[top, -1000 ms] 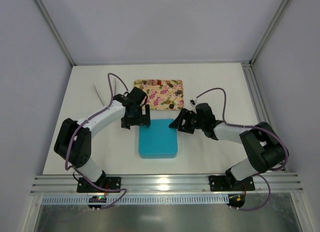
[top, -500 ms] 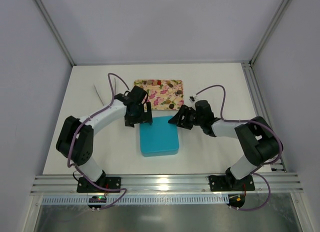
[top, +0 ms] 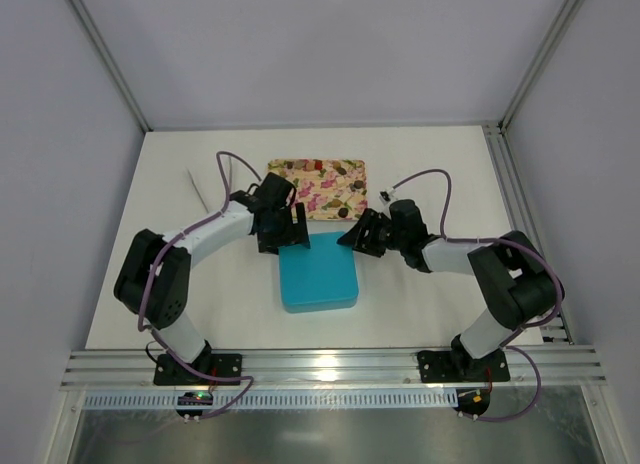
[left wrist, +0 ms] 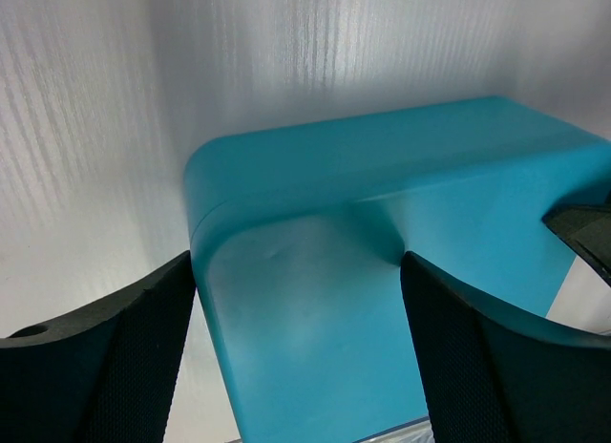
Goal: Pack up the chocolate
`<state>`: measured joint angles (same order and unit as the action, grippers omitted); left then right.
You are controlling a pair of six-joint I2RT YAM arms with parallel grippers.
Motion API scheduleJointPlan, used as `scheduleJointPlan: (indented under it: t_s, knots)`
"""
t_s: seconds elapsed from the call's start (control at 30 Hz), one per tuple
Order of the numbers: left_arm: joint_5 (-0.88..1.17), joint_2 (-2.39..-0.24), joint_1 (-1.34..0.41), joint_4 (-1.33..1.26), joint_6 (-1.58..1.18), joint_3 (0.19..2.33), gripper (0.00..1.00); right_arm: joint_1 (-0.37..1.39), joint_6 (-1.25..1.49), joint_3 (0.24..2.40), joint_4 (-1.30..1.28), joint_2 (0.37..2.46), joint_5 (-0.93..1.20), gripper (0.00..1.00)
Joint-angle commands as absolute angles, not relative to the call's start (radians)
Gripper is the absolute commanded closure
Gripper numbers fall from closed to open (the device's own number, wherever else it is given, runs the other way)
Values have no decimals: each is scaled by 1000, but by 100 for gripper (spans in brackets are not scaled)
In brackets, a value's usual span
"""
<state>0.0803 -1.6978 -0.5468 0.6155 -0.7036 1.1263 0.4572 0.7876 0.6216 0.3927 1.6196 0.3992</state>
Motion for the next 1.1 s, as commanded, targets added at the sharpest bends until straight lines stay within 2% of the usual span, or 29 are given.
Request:
scheduleJointPlan:
  t_s: [0.0,0.2,0.27,0.4,0.6,1.07]
  knots:
    - [-71,-1853,-558,746,-663,985,26,483,729,592,216,1654,298,50]
    - [-43,-1818,-569,695,-687,910,29,483,698,624,166,1646,294,49]
    - [-29,-1784,-577,664,-709,864,27,483,690,635,155,1646,308,47]
    - [-23,-1715,-581,618,-735,795,17,483,663,686,115,1648,318,39]
    - [-21,-1615,-580,551,-747,755,12,485,604,779,14,1655,324,35]
    - [41,-1565,-491,362,-764,670,9,480,577,861,-84,1710,379,29]
